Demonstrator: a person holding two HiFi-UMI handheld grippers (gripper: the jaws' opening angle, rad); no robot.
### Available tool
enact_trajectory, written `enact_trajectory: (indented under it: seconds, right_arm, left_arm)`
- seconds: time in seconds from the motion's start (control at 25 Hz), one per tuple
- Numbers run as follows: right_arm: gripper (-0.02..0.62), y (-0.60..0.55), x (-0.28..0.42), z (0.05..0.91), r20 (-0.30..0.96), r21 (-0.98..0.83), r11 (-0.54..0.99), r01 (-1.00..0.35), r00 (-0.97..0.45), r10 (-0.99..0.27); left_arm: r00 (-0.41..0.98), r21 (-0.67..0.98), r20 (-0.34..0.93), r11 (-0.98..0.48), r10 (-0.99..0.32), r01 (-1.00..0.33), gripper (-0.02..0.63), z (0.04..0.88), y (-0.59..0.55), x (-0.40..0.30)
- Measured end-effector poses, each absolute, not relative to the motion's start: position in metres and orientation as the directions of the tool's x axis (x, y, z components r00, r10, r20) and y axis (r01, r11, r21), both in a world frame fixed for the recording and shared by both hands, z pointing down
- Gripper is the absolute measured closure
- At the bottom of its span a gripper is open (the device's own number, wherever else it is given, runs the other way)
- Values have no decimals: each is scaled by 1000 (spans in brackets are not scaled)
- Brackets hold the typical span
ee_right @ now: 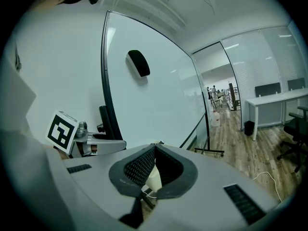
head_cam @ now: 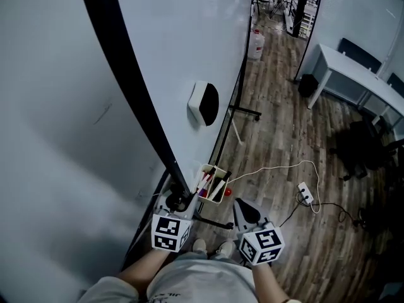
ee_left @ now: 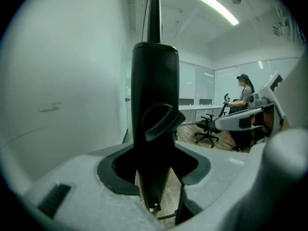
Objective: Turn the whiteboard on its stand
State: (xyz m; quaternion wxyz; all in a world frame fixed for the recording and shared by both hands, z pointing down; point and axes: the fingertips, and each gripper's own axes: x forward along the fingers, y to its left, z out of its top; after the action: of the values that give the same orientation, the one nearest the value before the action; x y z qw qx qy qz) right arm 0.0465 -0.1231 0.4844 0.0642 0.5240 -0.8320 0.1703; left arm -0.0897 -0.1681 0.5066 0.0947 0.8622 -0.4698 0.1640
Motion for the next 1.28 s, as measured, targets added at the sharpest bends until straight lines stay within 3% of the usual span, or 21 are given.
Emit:
enact_trajectory:
  seconds: [1.28]
  right_arm:
    - [589,-118,34,480,286,-217,442,-871,-489,-824]
  left_arm:
    - [451,31,379,-476,-808,-879,390,499,-135,-106]
